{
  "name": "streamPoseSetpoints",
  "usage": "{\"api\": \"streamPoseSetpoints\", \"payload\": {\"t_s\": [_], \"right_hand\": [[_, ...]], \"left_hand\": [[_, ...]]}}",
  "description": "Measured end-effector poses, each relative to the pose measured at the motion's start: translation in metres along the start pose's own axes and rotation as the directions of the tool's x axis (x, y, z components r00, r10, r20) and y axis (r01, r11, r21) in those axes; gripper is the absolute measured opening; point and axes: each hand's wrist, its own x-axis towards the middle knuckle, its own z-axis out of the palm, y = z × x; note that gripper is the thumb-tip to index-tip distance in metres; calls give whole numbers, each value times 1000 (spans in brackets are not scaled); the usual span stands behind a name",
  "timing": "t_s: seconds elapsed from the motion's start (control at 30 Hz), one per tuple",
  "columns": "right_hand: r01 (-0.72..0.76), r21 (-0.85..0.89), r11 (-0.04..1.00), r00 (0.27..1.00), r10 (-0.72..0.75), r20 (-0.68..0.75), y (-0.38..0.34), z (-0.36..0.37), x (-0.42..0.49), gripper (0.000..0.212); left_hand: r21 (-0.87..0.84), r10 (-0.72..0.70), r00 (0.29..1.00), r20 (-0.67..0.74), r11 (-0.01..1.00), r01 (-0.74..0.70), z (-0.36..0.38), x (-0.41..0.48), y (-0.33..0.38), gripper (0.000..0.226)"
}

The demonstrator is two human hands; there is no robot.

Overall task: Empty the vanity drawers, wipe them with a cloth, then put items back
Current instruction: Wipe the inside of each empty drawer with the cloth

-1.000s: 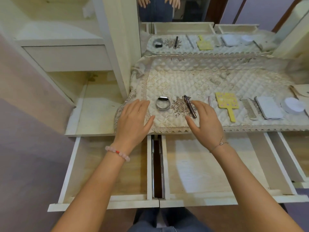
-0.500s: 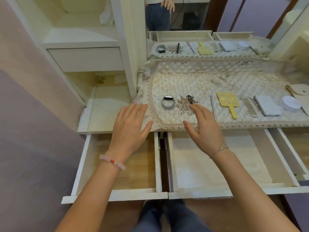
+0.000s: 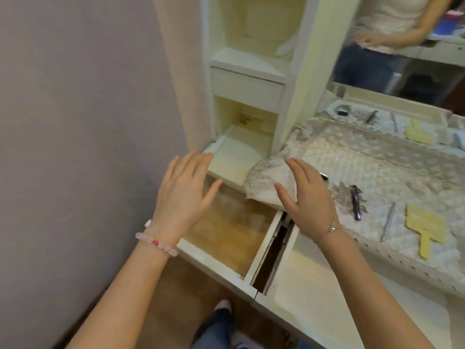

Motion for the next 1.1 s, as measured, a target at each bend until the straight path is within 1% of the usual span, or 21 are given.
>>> {"api": "streamPoseSetpoints", "payload": {"t_s": [0.13,0.23,0.37,0.53,0.63,0.73,0.83,0.93,1.0,1.1], "right_hand": [[182,79,980,977,-189,101,-32,14,-2,52],[328,162,931,917,-354,181,-72,27,-6,54],[490,298,819,803,-557,211,-143,44,-21,55],[607,489,627,622,-758,199,-243,58,-61,55],[666,563,489,495,-855,156,-299,61,-98,56],[692,627,357,368,-922,119,-352,62,-142,57],[696,681,230,243,-967,78,-402,60,-192,57],[689,716,116,128,-991,36,-452,56,-247,58],[670,741,54,66,-998,13,-482,53,-284,58],[637,770,-23,-4,-1000,-27,-524,48,-337,58]], "left_hand": [[94,-205,977,-53,973,209,-30,-62,-11,55],[150,-372,920,-121,910,387,-59,-116,-21,52],[234,-553,805,-216,771,592,-105,-196,-29,52],[297,-710,619,-335,544,785,-161,-298,-26,56],[308,-767,497,-406,397,865,-188,-358,-19,57],[297,-799,377,-468,260,919,-212,-416,-9,58],[281,-805,270,-529,134,950,-239,-472,4,56],[257,-788,184,-588,34,966,-267,-528,17,56],[239,-776,128,-618,-31,970,-284,-565,27,54],[223,-772,40,-634,-133,966,-304,-620,43,56]]}}
